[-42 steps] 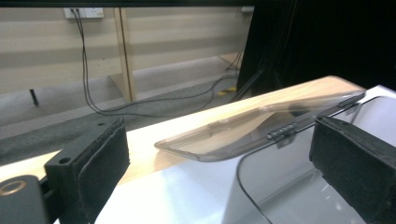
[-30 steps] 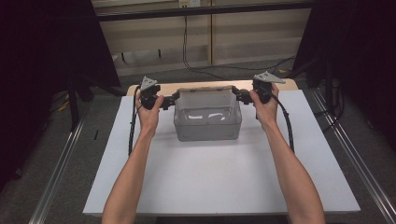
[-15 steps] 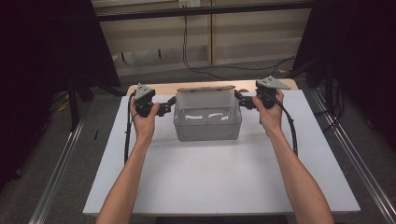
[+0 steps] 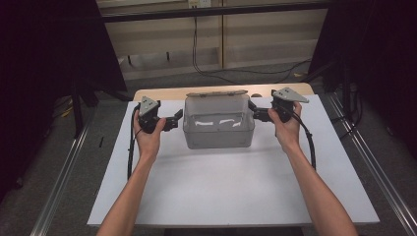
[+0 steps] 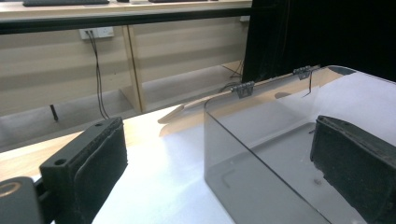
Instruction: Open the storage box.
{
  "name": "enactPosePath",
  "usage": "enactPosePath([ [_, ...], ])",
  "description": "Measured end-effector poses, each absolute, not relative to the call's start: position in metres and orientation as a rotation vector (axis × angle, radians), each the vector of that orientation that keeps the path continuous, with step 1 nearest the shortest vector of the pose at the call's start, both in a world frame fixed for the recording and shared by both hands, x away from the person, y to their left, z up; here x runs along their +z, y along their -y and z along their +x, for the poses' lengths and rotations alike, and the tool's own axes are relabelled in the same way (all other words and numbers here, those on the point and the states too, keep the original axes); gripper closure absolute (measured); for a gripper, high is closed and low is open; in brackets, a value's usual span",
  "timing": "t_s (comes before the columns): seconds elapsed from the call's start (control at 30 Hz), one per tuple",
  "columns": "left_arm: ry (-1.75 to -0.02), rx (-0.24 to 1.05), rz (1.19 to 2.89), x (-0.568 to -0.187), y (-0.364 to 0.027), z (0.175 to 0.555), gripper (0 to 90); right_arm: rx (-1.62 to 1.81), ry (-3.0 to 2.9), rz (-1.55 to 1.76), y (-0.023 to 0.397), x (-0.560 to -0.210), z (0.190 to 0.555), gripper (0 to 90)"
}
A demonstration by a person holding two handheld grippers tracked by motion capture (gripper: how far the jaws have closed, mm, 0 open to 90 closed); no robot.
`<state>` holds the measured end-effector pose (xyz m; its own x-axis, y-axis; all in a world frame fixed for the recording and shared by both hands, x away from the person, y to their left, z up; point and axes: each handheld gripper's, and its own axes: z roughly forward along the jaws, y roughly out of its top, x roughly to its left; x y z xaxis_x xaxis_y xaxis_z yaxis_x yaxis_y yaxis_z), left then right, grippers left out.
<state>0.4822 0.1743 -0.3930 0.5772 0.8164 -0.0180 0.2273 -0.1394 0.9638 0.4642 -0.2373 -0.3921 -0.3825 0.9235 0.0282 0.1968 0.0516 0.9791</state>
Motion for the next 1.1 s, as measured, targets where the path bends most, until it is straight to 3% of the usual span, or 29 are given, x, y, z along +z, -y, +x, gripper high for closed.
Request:
enactPosePath([
  [1.1,-0.864,0.719,1.58,-0.405,-0.195,0.412,4.2,1.36,-1.614,1.057,0.247,-0.388,0.394,1.1],
])
